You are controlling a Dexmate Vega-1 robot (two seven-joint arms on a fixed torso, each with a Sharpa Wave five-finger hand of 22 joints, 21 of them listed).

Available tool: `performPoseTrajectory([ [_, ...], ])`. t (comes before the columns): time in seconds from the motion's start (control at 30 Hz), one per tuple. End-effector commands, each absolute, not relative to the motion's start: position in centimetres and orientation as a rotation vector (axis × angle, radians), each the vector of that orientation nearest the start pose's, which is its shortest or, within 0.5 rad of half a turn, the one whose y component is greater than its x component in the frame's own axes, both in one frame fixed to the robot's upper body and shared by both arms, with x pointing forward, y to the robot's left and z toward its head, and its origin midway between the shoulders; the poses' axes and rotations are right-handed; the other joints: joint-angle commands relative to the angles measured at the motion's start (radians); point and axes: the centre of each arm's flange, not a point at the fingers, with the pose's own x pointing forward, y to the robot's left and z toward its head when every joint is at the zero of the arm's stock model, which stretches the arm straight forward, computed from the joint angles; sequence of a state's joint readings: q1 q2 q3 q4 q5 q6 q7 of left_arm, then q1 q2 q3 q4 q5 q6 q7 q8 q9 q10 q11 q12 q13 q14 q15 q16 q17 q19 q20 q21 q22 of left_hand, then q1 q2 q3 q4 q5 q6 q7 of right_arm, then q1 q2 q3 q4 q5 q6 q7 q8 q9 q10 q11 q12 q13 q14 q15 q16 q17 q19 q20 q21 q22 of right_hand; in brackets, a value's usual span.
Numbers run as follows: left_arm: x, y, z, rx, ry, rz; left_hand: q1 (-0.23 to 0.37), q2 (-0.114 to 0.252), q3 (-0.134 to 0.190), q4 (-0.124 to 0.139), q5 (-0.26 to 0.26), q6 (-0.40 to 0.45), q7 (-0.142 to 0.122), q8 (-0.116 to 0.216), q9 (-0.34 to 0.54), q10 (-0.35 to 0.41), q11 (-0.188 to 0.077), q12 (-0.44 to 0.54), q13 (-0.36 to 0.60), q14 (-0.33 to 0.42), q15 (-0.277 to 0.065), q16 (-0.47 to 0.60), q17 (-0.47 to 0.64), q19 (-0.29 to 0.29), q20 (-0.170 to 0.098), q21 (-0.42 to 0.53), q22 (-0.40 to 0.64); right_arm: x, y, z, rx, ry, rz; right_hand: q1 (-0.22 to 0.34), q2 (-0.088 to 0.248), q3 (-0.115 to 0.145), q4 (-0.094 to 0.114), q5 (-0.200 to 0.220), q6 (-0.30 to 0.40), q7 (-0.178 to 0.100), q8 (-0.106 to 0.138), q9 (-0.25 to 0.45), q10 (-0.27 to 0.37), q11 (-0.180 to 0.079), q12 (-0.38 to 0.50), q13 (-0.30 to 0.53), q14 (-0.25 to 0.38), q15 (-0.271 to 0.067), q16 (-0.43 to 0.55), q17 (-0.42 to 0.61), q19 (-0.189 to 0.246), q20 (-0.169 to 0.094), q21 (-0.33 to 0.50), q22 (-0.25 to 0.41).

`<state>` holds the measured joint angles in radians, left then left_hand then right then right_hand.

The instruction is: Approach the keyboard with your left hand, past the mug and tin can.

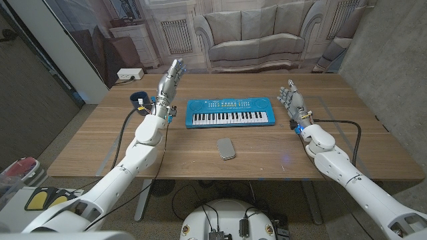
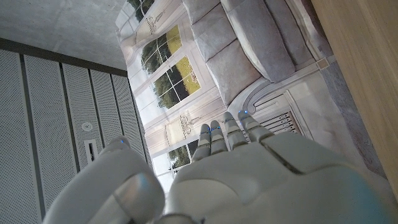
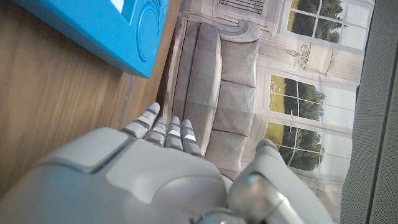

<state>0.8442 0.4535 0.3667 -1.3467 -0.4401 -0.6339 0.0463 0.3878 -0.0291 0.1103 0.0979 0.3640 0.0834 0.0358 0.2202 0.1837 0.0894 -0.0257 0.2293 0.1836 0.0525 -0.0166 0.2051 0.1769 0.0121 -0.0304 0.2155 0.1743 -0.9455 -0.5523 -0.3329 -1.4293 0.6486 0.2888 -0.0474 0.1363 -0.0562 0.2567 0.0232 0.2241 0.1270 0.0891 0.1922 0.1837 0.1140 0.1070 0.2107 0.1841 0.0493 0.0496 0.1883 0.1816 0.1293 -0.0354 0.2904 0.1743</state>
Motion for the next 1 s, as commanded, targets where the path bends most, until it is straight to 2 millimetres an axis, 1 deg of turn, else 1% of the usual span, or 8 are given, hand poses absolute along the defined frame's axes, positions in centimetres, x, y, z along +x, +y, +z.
performPoseTrajectory([
  [0.03,59.0,25.2,2.8,0.074,-1.054,-0.163,0.006,0.006,0.001,-0.004,0.009,0.01,-0.002,0.006,0.003,0.009,-0.001,0.001,0.005,0.006,-0.001,0.0,0.003,0.004,-0.039,0.001,0.003,62.7,-30.1,-4.0,0.053,-0.609,0.167,-0.001,0.005,-0.002,0.001,0.002,0.009,-0.004,0.006,0.003,0.012,0.0,0.008,0.004,0.01,0.002,0.004,0.002,0.013,-0.024,-0.005,0.005],
  [0.27,58.5,24.6,3.1,0.11,-1.094,-0.144,0.01,0.008,0.001,-0.005,0.011,0.017,-0.002,0.007,0.003,0.012,0.0,0.0,0.005,0.011,-0.002,-0.001,0.003,0.008,-0.038,0.0,0.003,62.8,-30.1,-3.9,0.053,-0.612,0.169,-0.001,0.005,-0.003,0.001,0.002,0.01,-0.004,0.006,0.003,0.013,0.0,0.008,0.004,0.01,0.002,0.003,0.003,0.015,-0.024,-0.007,0.005],
  [0.5,58.1,24.1,3.3,0.133,-1.127,-0.138,0.014,0.011,0.001,-0.007,0.013,0.021,-0.002,0.006,0.003,0.018,-0.006,0.0,0.005,0.014,-0.004,-0.002,0.003,0.009,-0.038,-0.001,0.003,62.6,-30.1,-4.1,0.058,-0.614,0.165,-0.001,0.005,-0.004,0.0,0.002,0.01,-0.006,0.005,0.003,0.012,0.0,0.007,0.004,0.01,0.001,0.003,0.003,0.015,-0.023,-0.01,0.005],
  [0.63,57.9,23.9,3.3,0.145,-1.151,-0.124,0.017,0.013,0.001,-0.008,0.014,0.026,-0.004,0.006,0.003,0.021,-0.014,-0.001,0.005,0.017,-0.006,-0.002,0.003,0.011,-0.038,-0.001,0.003,62.4,-30.2,-4.1,0.058,-0.619,0.158,-0.002,0.006,-0.004,0.0,0.002,0.009,-0.006,0.005,0.003,0.012,0.0,0.007,0.004,0.011,0.002,0.003,0.003,0.016,-0.023,-0.011,0.005],
  [0.73,57.8,23.8,3.3,0.158,-1.167,-0.111,0.02,0.014,0.001,-0.009,0.015,0.032,-0.005,0.007,0.003,0.025,-0.01,-0.001,0.005,0.023,-0.009,-0.001,0.003,0.011,-0.038,-0.002,0.003,62.3,-30.2,-4.0,0.057,-0.622,0.155,-0.002,0.006,-0.005,0.0,0.002,0.01,-0.007,0.005,0.003,0.012,0.0,0.007,0.004,0.012,0.003,0.003,0.003,0.016,-0.023,-0.012,0.005],
  [0.8,57.8,23.8,3.3,0.176,-1.181,-0.093,0.022,0.015,0.001,-0.009,0.016,0.034,-0.005,0.007,0.003,0.027,-0.015,-0.001,0.005,0.024,-0.009,-0.002,0.003,0.012,-0.038,-0.002,0.003,62.2,-30.2,-4.0,0.057,-0.623,0.154,-0.002,0.006,-0.005,0.0,0.002,0.01,-0.006,0.005,0.003,0.012,0.0,0.007,0.004,0.011,0.002,0.003,0.003,0.017,-0.024,-0.012,0.005],
  [0.9,57.6,23.7,3.3,0.216,-1.199,-0.067,0.024,0.016,0.001,-0.01,0.017,0.035,-0.006,0.007,0.003,0.027,-0.011,-0.002,0.005,0.025,-0.01,-0.002,0.003,0.013,-0.039,-0.002,0.003,62.3,-30.1,-3.9,0.058,-0.623,0.153,-0.002,0.006,-0.005,0.0,0.002,0.009,-0.007,0.004,0.003,0.012,-0.001,0.007,0.004,0.012,0.002,0.003,0.003,0.017,-0.023,-0.013,0.005],
  [1.0,57.5,23.6,3.4,0.237,-1.21,-0.056,0.026,0.018,0.001,-0.011,0.018,0.035,-0.007,0.006,0.003,0.027,-0.014,-0.003,0.005,0.025,-0.009,-0.003,0.003,0.013,-0.039,-0.003,0.003,62.3,-30.0,-3.9,0.06,-0.622,0.154,-0.001,0.007,-0.006,0.0,0.002,0.01,-0.007,0.004,0.003,0.013,0.0,0.007,0.004,0.013,0.002,0.003,0.003,0.017,-0.023,-0.014,0.006],
])
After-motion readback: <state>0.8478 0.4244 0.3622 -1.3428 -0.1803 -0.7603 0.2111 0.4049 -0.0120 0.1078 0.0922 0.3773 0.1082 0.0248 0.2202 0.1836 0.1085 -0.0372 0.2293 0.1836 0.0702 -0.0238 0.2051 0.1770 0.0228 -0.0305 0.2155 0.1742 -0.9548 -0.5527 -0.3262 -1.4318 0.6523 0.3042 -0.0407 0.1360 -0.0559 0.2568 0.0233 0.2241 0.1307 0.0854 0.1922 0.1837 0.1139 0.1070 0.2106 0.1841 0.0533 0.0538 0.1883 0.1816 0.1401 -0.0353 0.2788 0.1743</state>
